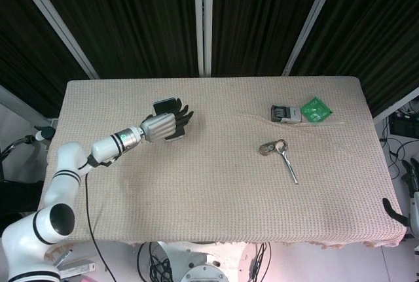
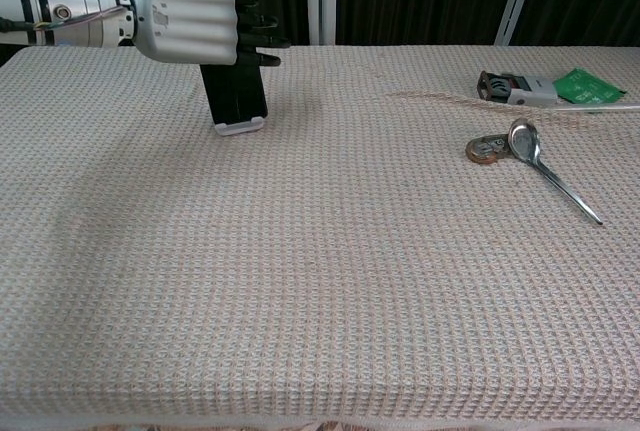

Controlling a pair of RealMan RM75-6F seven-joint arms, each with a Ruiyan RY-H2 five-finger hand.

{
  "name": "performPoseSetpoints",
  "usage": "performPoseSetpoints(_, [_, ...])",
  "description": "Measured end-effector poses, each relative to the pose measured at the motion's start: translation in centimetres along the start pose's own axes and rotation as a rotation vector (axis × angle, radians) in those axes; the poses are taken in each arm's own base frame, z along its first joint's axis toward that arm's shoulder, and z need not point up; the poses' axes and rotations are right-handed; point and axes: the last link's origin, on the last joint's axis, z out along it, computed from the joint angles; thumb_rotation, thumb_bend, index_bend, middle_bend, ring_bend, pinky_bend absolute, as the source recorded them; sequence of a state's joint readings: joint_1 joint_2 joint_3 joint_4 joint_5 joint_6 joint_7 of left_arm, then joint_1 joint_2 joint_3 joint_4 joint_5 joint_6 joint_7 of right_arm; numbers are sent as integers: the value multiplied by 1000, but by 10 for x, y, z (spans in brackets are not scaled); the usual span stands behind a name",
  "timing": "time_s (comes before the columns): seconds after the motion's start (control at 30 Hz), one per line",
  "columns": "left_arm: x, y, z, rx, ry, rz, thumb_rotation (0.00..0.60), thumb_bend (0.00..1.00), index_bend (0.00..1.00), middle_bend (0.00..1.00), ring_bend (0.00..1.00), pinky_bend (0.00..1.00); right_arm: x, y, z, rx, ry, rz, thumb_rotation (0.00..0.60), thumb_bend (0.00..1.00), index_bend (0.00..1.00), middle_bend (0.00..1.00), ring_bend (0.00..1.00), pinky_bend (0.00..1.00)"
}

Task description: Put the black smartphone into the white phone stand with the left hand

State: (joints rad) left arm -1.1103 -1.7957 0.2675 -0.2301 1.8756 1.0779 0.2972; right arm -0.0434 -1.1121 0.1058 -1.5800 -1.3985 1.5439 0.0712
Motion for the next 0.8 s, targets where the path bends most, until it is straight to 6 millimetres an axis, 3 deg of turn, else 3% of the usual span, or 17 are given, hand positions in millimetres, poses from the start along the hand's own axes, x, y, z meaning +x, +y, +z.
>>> performPoseSetpoints(0.13, [0,0,0,4,-4,-18,600,3,10,0,25,187,1,0,0,2,9,-5,600,181,0,0,0,0])
performPoseSetpoints(0.6, [15,-8,-7,42,89,-86,595,0,0,0,0,152,5,3,-2,7,34,7,600,181,0,0,0,0])
performPoseSetpoints(0.8, [29,-10,-19,63,146,-153,600,0,0,0,0,154,7,5,-3,13,42,20,600,181,0,0,0,0])
